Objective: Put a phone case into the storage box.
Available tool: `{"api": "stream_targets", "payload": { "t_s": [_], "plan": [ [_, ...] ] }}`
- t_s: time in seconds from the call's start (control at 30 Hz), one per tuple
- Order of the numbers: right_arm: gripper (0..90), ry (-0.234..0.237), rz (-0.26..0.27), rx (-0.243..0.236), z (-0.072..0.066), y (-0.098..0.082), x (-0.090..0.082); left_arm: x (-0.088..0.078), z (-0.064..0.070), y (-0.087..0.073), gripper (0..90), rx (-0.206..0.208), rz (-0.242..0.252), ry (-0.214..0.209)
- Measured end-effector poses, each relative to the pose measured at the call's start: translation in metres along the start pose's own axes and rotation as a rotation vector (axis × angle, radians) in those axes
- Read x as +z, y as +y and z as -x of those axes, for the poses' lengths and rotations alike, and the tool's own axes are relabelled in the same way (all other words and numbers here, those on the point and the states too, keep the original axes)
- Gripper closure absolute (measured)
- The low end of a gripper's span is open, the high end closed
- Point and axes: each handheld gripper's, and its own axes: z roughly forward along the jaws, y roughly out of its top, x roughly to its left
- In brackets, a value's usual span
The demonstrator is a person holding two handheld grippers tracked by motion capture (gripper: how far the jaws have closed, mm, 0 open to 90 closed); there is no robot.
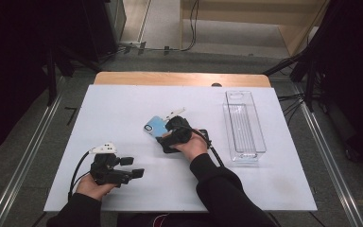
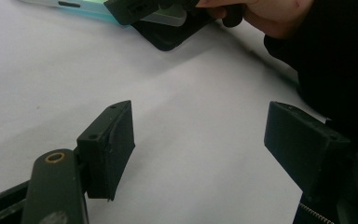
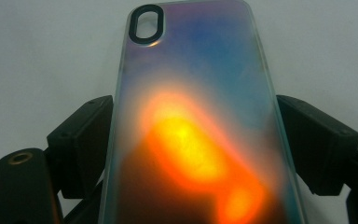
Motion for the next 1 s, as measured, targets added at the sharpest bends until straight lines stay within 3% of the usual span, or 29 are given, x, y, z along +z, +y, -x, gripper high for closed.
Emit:
{"api": "stream_targets", "payload": {
  "t_s": [0.37,0.53,0.57,0.73,1.0],
  "plan": [
    [14.8,0.009,-0.008,0.003,0.002,0.001,-0.001,0.001,0.001,0.000,24.8,0.003,-0.007,-0.002],
    [14.9,0.028,0.005,0.032,0.007,0.003,-0.007,0.000,0.000,0.000,24.8,-0.006,-0.003,-0.001],
    [14.9,0.052,0.022,0.063,0.009,0.004,-0.012,0.000,0.000,0.001,24.8,-0.009,-0.002,-0.002],
    [14.9,0.046,0.023,0.060,0.010,0.007,-0.023,0.000,0.000,0.001,24.8,-0.016,-0.004,-0.002],
    [14.9,0.091,0.027,0.098,0.010,0.004,-0.052,0.006,-0.001,0.007,24.9,-0.056,-0.012,-0.015]
  ]
}}
